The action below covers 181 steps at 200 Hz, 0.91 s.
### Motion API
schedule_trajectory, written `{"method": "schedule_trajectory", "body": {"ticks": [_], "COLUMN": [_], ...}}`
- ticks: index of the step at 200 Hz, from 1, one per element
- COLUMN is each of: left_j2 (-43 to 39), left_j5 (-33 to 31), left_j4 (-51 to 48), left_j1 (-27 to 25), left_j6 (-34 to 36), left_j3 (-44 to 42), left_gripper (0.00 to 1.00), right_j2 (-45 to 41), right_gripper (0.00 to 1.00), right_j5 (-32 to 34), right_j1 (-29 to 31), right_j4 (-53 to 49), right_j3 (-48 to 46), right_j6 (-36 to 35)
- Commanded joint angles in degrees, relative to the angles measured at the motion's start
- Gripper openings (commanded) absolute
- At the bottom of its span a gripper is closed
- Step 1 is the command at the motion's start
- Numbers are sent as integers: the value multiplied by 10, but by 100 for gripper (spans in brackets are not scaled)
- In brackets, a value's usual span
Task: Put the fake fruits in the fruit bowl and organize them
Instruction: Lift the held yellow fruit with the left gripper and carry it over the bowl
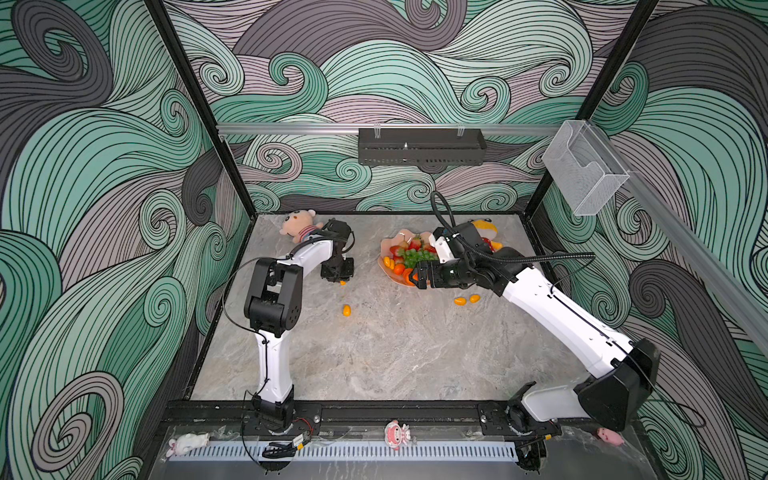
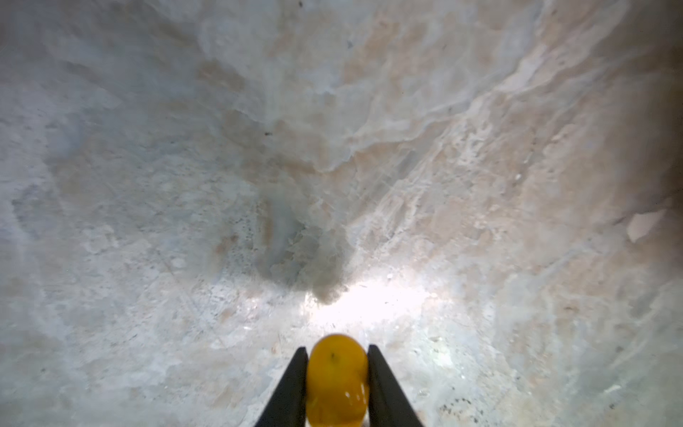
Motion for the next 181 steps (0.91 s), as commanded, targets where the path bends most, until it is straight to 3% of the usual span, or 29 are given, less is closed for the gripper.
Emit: {"method": "schedule_trajectory", "body": {"ticks": [1, 93, 181], "left_j2": [-28, -37, 41], "left_j5": [16, 29, 43], "left_j4": [-20, -49, -83], "left_j1": [-8, -61, -124], "left_j6": [-4, 1, 3], "left_j3": [14, 83, 238], "left_gripper": [29, 29, 29], "right_j2": [-14, -45, -62], "right_gripper": [99, 99, 99], "right_j5": [-22, -39, -63], "right_j1": [-26, -75, -136], "right_j4": [12, 26, 44], "right_j3": [-19, -68, -101], "right_j6": [11, 19, 18]}}
